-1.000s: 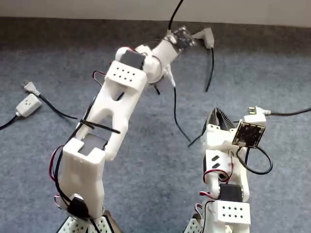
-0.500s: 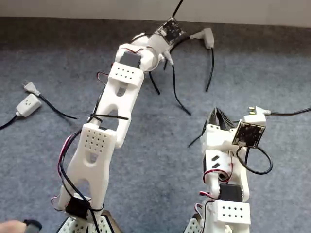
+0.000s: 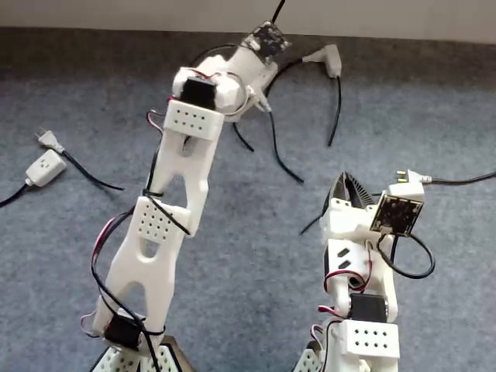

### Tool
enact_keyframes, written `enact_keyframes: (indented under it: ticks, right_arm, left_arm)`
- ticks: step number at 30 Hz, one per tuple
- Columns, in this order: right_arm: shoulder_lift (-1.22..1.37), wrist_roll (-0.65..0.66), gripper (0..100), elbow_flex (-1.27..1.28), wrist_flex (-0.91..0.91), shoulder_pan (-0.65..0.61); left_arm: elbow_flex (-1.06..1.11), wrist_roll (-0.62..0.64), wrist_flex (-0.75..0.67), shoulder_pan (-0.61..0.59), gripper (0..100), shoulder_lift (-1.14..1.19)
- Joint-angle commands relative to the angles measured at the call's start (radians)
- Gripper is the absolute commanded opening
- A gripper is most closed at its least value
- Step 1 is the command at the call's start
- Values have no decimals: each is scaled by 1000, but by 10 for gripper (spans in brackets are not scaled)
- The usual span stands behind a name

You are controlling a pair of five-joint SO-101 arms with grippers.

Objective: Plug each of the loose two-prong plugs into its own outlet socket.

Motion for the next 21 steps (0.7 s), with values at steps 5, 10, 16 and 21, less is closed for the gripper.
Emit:
enact_keyframes:
  ticks: [5,10,16,21]
  right_arm:
    - [-16,12,8,140,-19,-10]
    - [-16,12,8,140,-19,-10]
    - [-16,12,8,142,-18,-10]
    - [-13,12,8,142,-18,-10]
  left_arm:
    - [-21,-15,199,-205,303,-292]
    - [-19,-115,298,-378,302,-361]
    - [-13,-120,307,-587,304,-348]
    - [12,-253,308,-750,303,-315]
